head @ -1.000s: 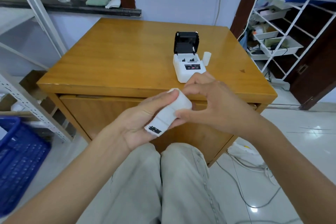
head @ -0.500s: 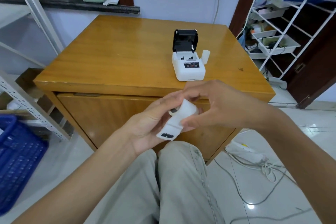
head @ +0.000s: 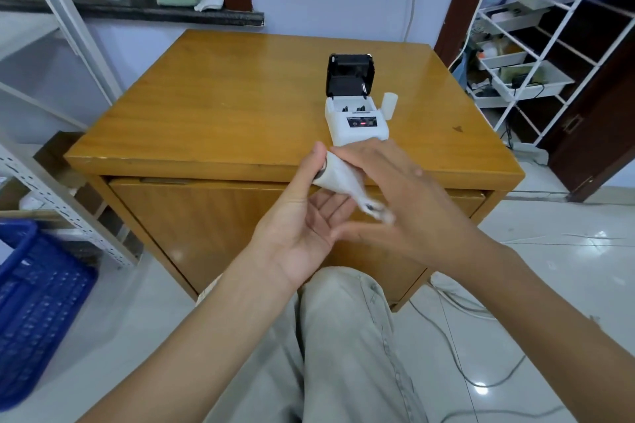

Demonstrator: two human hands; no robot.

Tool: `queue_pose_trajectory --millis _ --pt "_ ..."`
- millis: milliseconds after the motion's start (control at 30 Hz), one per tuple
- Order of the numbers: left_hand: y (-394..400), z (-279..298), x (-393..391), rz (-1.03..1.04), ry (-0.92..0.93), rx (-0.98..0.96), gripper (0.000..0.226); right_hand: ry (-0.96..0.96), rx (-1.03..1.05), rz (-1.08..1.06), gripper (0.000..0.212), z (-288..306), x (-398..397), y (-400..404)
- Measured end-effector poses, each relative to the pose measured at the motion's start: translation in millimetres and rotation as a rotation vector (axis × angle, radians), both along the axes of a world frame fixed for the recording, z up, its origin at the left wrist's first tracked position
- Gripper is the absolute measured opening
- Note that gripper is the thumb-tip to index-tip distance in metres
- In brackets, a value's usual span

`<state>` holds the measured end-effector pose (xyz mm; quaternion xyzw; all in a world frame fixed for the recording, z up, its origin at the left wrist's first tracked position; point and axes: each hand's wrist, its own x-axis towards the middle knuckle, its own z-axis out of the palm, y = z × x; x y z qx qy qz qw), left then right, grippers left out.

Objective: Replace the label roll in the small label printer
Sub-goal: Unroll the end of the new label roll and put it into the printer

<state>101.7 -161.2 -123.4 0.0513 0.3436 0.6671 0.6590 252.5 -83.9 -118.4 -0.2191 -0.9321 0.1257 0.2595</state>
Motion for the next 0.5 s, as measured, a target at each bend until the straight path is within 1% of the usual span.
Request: queue_pose_trajectory --millis 33,67,100,133,267,300,333,367,400,433,500 --pt "0 0 3 0.018 -0.004 -0.006 0.053 0.057 0.089 -0.011 0.057 0 0 4" --pt "1 0 7 0.032 -0.016 -0.010 0.048 0.099 0.143 -0.019 0.042 0 -1 8" --pt "2 1 8 0.042 -0.031 -0.010 0.047 0.131 0.158 -0.021 0.034 1 0 12" --pt "4 2 10 0.048 -0.038 -0.006 0.047 0.151 0.158 -0.019 0.031 1 0 16" --pt "15 13 9 0.052 0.006 0.032 0.049 0.163 0.184 -0.076 0.040 6 0 26" --pt "20 17 9 0.033 0.047 0.053 0.049 0.178 0.197 -0.092 0.039 10 0 29" --pt "25 22 8 0.013 0.126 0.077 0.047 0.192 0.208 -0.094 0.038 16 -1 34" --pt "32 27 6 -0.001 0.266 0.106 0.044 0.202 0.210 -0.084 0.036 25 -2 39" --pt "42 30 1 0.008 0.459 0.129 0.043 0.206 0.202 -0.075 0.035 34 -2 46" --pt "53 33 -6 0.059 0.699 0.139 0.042 0.208 0.182 -0.079 0.035 43 -2 55" --pt "81 29 -32 0.222 1.304 0.174 0.031 0.207 0.064 -0.115 0.035 59 -5 76"
